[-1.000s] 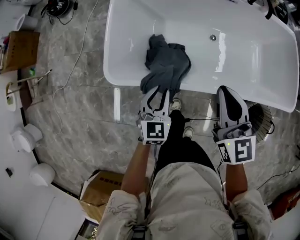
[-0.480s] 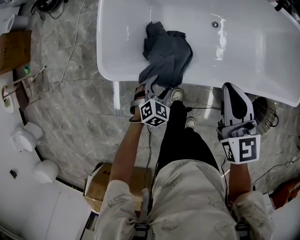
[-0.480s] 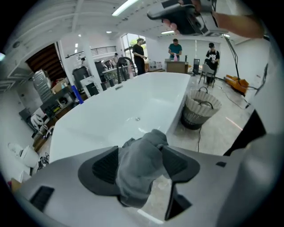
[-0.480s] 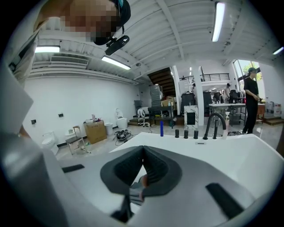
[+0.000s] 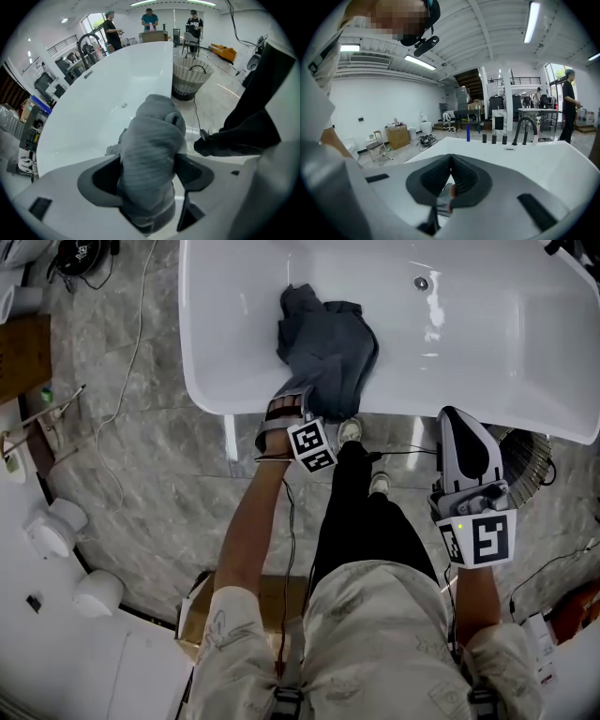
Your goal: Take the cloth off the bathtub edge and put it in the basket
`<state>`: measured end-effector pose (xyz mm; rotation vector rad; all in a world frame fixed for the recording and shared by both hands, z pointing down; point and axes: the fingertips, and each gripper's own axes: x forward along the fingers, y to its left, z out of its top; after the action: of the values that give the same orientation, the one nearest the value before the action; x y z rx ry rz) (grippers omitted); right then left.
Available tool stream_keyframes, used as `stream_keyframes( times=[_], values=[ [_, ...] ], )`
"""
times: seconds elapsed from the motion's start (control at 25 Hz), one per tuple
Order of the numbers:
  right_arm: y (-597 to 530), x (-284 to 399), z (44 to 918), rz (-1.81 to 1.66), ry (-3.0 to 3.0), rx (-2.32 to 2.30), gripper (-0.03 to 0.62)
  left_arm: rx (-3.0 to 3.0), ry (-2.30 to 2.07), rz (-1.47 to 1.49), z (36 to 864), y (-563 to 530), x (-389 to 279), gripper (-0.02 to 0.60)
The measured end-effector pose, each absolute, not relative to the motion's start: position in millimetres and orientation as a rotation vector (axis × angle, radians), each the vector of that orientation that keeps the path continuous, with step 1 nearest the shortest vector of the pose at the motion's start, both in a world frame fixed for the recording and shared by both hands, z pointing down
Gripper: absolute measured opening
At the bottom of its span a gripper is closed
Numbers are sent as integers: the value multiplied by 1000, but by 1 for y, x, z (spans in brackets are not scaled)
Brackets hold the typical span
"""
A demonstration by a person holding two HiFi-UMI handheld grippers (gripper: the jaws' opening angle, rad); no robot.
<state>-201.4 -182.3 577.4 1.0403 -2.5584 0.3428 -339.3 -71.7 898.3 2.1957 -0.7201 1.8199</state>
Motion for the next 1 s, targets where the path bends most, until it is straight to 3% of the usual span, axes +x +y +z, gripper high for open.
stream_keyframes(
  times=[0.2, 0.36, 0.72, 0.8, 0.84, 1.0],
  values=[
    [-184, -206, 578, 338, -2547, 1045, -11, 2199, -742, 1863, 912, -80, -339, 345],
    [-182, -205, 577, 341, -2540, 1049, -11, 2241, -757, 1921, 906, -79, -337, 256],
    [-186, -205, 555, 321, -2569, 1078, -11, 2273, -769, 1835, 879, -71, -335, 181],
    [-187, -205, 548, 311, -2577, 1085, -12, 2302, -824, 1790, 862, -68, -335, 123],
    [-187, -204, 546, 308, -2580, 1089, -11, 2298, -873, 1762, 856, -67, -336, 31],
    [-187, -198, 538, 300, -2584, 1106, -12, 2155, -1058, 1609, 845, -67, -343, 29]
  ],
)
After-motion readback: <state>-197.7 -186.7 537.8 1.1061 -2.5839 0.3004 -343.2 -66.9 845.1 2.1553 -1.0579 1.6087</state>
